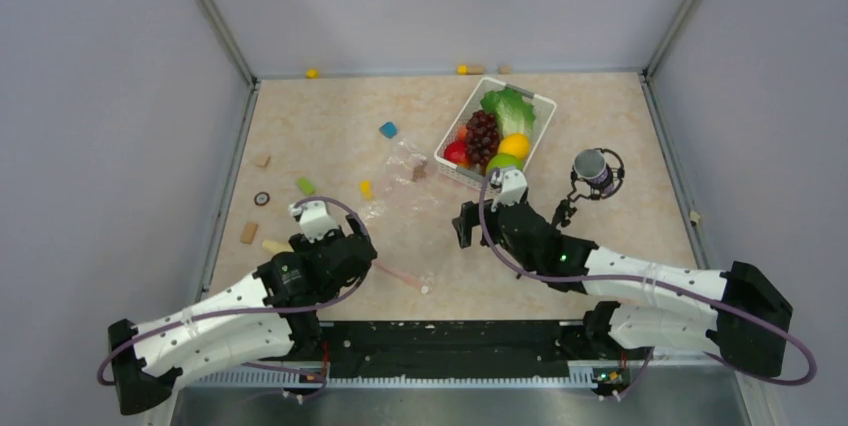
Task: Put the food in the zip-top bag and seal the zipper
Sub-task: Pick up the zipper food storage bag at the center of the board.
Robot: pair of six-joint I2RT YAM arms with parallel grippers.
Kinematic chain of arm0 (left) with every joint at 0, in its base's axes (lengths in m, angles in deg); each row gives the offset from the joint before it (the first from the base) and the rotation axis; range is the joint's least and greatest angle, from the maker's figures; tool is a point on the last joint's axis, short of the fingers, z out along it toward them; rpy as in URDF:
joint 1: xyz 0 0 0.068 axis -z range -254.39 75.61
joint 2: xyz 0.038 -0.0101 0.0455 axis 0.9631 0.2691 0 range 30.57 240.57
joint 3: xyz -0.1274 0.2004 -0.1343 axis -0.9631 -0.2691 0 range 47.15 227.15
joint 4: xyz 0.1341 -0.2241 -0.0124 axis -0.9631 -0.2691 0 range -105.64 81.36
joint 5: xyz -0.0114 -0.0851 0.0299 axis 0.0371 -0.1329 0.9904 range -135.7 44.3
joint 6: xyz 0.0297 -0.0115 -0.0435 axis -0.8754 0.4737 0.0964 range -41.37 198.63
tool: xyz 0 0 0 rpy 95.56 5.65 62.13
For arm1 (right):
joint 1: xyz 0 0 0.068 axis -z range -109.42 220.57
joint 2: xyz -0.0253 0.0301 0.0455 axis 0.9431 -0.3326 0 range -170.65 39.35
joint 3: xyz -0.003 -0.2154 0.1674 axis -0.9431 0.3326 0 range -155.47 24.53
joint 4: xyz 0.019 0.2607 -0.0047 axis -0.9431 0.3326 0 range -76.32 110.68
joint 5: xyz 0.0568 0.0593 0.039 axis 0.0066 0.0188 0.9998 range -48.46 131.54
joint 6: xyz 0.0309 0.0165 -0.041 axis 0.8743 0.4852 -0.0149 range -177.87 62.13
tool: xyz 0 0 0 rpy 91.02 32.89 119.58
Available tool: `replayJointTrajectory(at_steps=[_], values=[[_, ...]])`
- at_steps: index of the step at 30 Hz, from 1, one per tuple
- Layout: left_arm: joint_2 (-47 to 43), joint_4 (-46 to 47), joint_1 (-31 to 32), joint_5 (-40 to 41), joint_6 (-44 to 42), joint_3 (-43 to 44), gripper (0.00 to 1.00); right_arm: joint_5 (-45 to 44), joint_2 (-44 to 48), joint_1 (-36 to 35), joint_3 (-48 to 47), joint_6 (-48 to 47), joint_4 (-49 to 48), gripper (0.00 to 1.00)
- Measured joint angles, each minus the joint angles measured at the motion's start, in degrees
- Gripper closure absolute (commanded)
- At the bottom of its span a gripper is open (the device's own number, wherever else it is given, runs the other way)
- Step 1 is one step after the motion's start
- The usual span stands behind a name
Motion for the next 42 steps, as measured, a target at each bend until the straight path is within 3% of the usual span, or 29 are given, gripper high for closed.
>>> replayJointTrajectory(at_steps=[5,12,29,42], values=[[0.0,0.0,0.0,0.2,-0.5,0.0,0.03,3.2,1.5,0.0,2.9,-1.6,-4.5,0.01],[-0.1,0.2,0.0,0.6,-0.7,-0.5,0.03,15.4,-0.2,-0.1,2.6,-5.2,-6.8,0.01],[-2.0,-7.5,0.0,3.9,10.9,-2.3,0.03,20.7,-35.7,-9.1,-16.7,-15.6,-15.1,0.02],[-8.4,-10.0,0.0,4.5,14.7,-4.4,0.03,19.4,-47.3,-9.7,-22.3,-18.0,-16.0,0.06]])
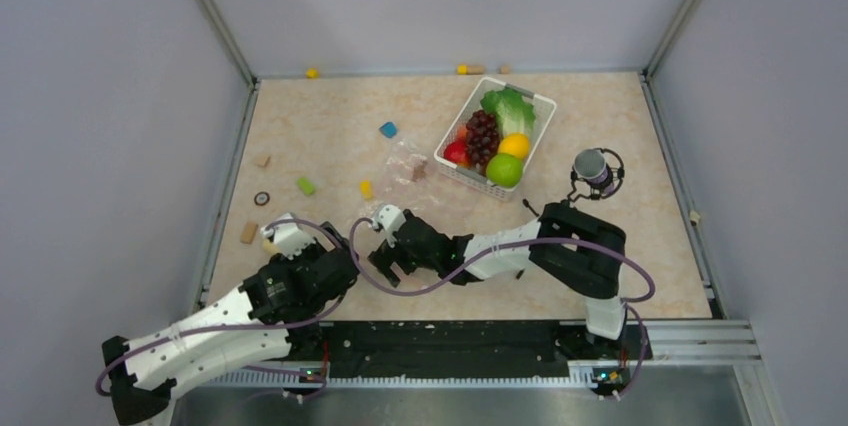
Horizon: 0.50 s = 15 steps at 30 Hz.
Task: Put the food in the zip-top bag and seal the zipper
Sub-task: Pick up the zipper food storage bag at the center of the board.
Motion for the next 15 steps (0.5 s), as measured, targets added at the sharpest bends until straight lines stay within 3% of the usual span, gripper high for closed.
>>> replayJointTrajectory(at_steps=[6,9,13,15], values=[[-0.9,0.0,0.0,0.0,0.0,-0.6,0.03,-1.9,-2.5,0.0,-2.0,-0.4,-1.1,0.17],[-0.9,0.0,0.0,0.0,0.0,-0.6,0.03,-3.3,-2.7,0.0,-2.0,-0.3,-1.5,0.27],[-0.9,0.0,0.0,0.1,0.0,-0.6,0.03,-4.5,-2.7,0.0,-1.7,0.3,-3.0,0.51],[-0.9,0.0,0.0,0.2,0.0,-0.6,0.03,-4.7,-2.7,0.0,-1.3,0.8,-4.0,0.72]])
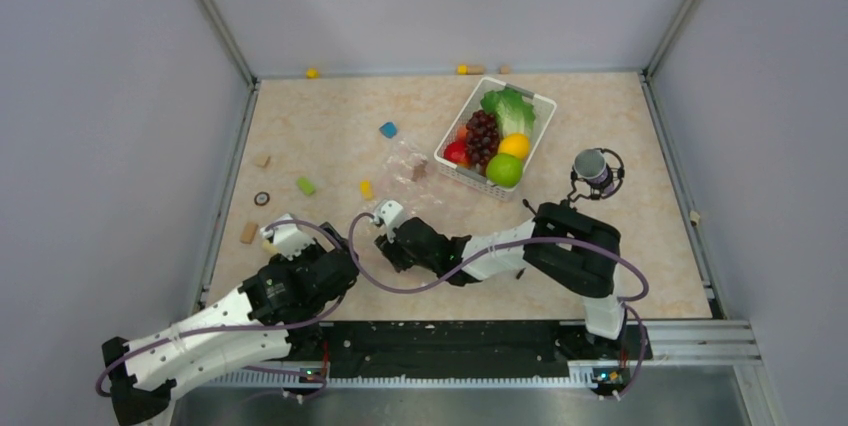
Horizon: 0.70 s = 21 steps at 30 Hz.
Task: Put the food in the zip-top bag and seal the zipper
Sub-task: Pick up the zipper food storage bag at the center of the board, then open the zipper of the food storage bag.
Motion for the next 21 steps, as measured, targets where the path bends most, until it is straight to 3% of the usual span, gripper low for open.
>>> replayJointTrajectory(at_steps=[3,6,12,21], values=[[0.0,0.0,0.0,0.0,0.0,0.0,0.03,-0.1,0.0,0.0,0.8,1.0,-1.0,0.9],[0.0,0.0,0.0,0.0,-0.2,0.0,0.03,-0.2,0.0,0.0,1.1,2.6,-1.2,1.0],[-0.5,5.1,0.0,-1.9,-7.2,0.0,0.03,-2.8,2.9,-0.2,4.2,8.7,-2.4,1.0],[-2.8,18.5,0.0,-9.5,-23.2,1.1,0.03,-8.4,15.1,-0.2,9.0,17.6,-7.6,1.0]])
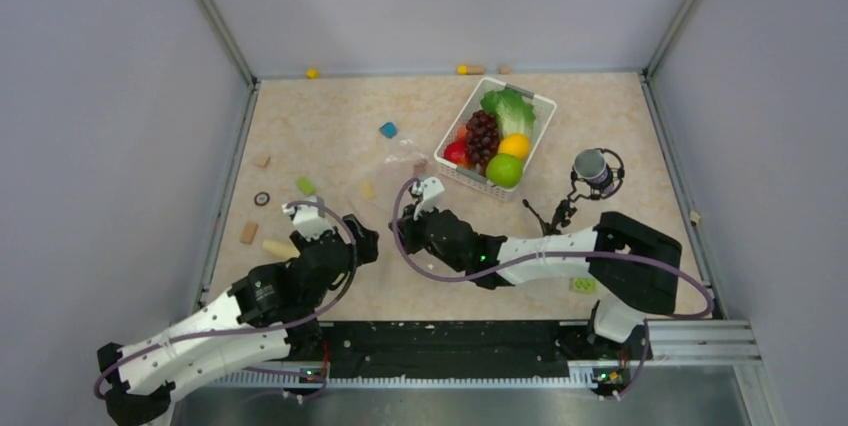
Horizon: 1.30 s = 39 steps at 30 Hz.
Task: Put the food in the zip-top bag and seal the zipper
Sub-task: Open the zipper of the food storage bag.
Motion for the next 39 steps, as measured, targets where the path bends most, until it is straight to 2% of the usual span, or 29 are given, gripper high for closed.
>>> replayJointTrajectory(at_steps=[5,10,16,24,32,39], values=[[1.3,1.5,0.0,-2.8,-6.4,7.8,0.03,1.5,5.4,0.0,-0.2,1.8,-2.4,1.0],[0.8,3.7,0.0,-5.7,-9.1,10.8,0.03,3.1,7.7,0.1,-1.9,3.7,-0.9,1.0],[-1.7,3.9,0.0,-8.1,-11.0,13.0,0.03,7.5,8.4,0.4,-6.7,6.9,-0.7,1.0],[-5.0,3.8,0.0,-6.5,-11.2,18.5,0.03,12.9,8.3,0.6,-13.4,11.7,-2.8,1.0],[-4.8,2.1,0.0,-0.7,-10.4,20.0,0.05,14.3,6.5,2.9,-10.7,22.3,-10.6,1.0],[2.7,0.4,0.0,3.9,-8.7,19.2,0.04,11.6,6.5,4.9,-1.9,27.3,-11.4,1.0]])
